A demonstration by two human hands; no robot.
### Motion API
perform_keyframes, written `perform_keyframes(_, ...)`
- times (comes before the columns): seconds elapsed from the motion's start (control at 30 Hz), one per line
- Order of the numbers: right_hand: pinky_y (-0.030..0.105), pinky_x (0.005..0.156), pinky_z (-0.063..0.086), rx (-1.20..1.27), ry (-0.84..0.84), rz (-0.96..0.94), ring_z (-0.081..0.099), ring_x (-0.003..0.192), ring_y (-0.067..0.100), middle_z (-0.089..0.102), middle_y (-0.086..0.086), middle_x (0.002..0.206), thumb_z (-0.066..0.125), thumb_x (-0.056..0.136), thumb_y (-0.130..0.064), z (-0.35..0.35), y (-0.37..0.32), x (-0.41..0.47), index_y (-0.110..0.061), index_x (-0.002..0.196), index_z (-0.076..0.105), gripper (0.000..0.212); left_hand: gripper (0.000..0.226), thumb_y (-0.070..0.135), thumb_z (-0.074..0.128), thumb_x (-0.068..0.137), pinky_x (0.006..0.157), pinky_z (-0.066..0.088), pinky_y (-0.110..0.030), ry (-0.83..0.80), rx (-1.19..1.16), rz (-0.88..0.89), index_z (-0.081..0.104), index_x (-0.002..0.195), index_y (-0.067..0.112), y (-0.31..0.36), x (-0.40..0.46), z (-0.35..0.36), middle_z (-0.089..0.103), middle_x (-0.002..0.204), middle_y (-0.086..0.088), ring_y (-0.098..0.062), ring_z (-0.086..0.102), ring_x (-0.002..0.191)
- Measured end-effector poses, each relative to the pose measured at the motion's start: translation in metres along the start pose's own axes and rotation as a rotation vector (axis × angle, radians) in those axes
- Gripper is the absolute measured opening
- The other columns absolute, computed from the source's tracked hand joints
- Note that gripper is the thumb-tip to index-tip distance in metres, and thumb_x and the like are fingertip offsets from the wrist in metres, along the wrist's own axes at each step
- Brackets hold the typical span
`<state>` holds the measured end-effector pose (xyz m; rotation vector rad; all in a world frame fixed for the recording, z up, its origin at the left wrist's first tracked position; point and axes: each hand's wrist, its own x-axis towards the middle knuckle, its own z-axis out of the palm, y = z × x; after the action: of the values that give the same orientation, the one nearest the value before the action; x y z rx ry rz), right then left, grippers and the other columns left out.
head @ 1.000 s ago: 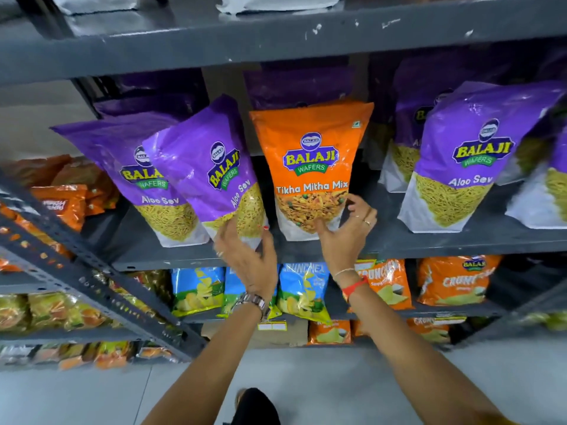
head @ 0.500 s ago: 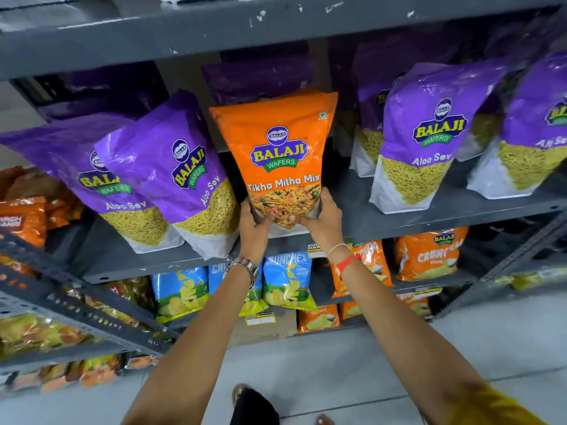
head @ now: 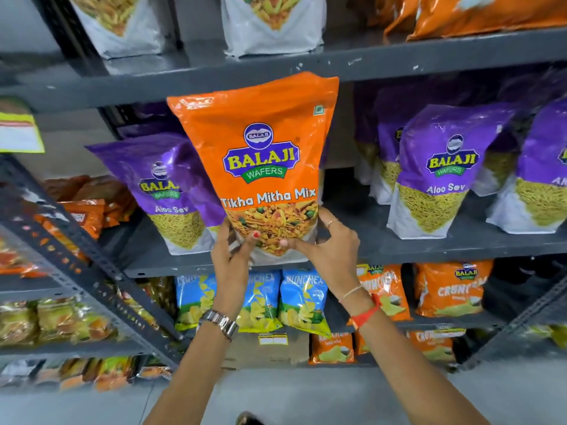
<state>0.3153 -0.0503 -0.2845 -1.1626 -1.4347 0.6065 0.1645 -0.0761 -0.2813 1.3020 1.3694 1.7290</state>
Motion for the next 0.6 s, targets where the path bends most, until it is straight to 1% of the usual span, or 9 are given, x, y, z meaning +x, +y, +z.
perform_keyframes(0.13, 0.046, 0.063, 0.058, 0.034, -0.004, -0.129, 0.07, 0.078, 0.019, 0.076, 0.001, 0.084, 0.075, 0.051, -0.066, 0.008, -0.042, 0.004, -0.033, 0.106, 0.063, 0.066, 0.043, 0.009, 0.058, 0.085, 0.065, 0.048, -0.01, 0.055, -0.004, 0.091, 0.051, 0.127, 0.013, 0.034, 0.003, -0.028, 0.066, 0.104, 0.01, 0.005, 0.061, 0.087)
perform_keyframes(0.2, 0.044, 0.064, 0.058, 0.048, 0.003, -0.178, 0.07, 0.079, 0.016, 0.077, -0.002, 0.085, 0.078, 0.052, -0.062, 0.013, -0.066, 0.008, -0.03, 0.105, 0.066, 0.064, 0.042, 0.009, 0.057, 0.086, 0.068, 0.048, -0.01, 0.073, 0.013, 0.146, 0.051, 0.126, 0.016, 0.054, 0.009, -0.041, 0.069, 0.094, 0.022, 0.008, 0.061, 0.085)
perform_keyframes(0.27, 0.04, 0.069, 0.059, 0.107, -0.008, -0.208, 0.07, 0.084, 0.009, 0.076, -0.009, 0.089, 0.081, 0.052, -0.057, 0.017, -0.09, 0.016, -0.027, 0.107, 0.068, 0.064, 0.041, 0.01, 0.056, 0.087, 0.067, 0.049, -0.009, 0.091, 0.035, 0.201, 0.051, 0.127, 0.017, 0.075, 0.016, -0.055, 0.07, 0.094, 0.026, 0.008, 0.063, 0.085)
perform_keyframes(0.33, 0.041, 0.071, 0.059, 0.15, -0.035, -0.248, 0.07, 0.085, 0.008, 0.076, -0.011, 0.092, 0.08, 0.052, -0.059, 0.024, -0.114, 0.025, -0.028, 0.108, 0.068, 0.065, 0.043, 0.016, 0.059, 0.086, 0.069, 0.052, -0.015, 0.123, 0.056, 0.253, 0.051, 0.128, 0.014, 0.099, 0.024, -0.07, 0.07, 0.104, 0.012, 0.001, 0.064, 0.086)
perform_keyframes(0.37, 0.041, 0.072, 0.058, 0.174, -0.047, -0.268, 0.07, 0.085, 0.008, 0.076, -0.011, 0.092, 0.08, 0.053, -0.059, 0.027, -0.125, 0.03, -0.028, 0.109, 0.067, 0.065, 0.045, 0.02, 0.06, 0.084, 0.074, 0.054, -0.021, 0.137, 0.067, 0.281, 0.051, 0.128, 0.012, 0.111, 0.03, -0.078, 0.069, 0.11, 0.003, -0.007, 0.065, 0.088)
perform_keyframes(0.43, 0.04, 0.073, 0.058, 0.211, -0.043, -0.3, 0.07, 0.085, 0.005, 0.077, -0.013, 0.092, 0.08, 0.052, -0.06, 0.036, -0.145, 0.04, -0.03, 0.107, 0.068, 0.064, 0.043, 0.022, 0.062, 0.082, 0.082, 0.055, -0.032, 0.146, 0.077, 0.328, 0.055, 0.123, 0.01, 0.135, 0.041, -0.091, 0.069, 0.109, -0.004, -0.013, 0.066, 0.092)
perform_keyframes(0.47, 0.04, 0.074, 0.058, 0.222, -0.038, -0.311, 0.07, 0.085, 0.005, 0.077, -0.013, 0.091, 0.079, 0.051, -0.062, 0.041, -0.155, 0.044, -0.031, 0.106, 0.068, 0.064, 0.039, 0.02, 0.063, 0.081, 0.082, 0.055, -0.031, 0.14, 0.075, 0.348, 0.058, 0.119, 0.011, 0.147, 0.047, -0.097, 0.071, 0.104, -0.001, -0.011, 0.067, 0.091)
perform_keyframes(0.53, 0.04, 0.076, 0.057, 0.239, -0.026, -0.333, 0.071, 0.084, 0.006, 0.077, -0.012, 0.089, 0.077, 0.047, -0.068, 0.051, -0.176, 0.056, -0.033, 0.105, 0.067, 0.068, 0.028, 0.019, 0.062, 0.08, 0.071, 0.055, -0.021, 0.122, 0.049, 0.377, 0.063, 0.107, 0.021, 0.171, 0.058, -0.107, 0.074, 0.093, 0.009, -0.005, 0.068, 0.082)
perform_keyframes(0.6, 0.041, 0.074, 0.057, 0.227, -0.005, -0.361, 0.071, 0.081, 0.01, 0.077, -0.008, 0.084, 0.074, 0.045, -0.072, 0.058, -0.198, 0.07, -0.03, 0.102, 0.068, 0.071, 0.024, 0.016, 0.061, 0.081, 0.068, 0.053, -0.02, 0.129, 0.011, 0.396, 0.064, 0.104, 0.022, 0.192, 0.071, -0.114, 0.073, 0.095, 0.007, -0.004, 0.068, 0.083)
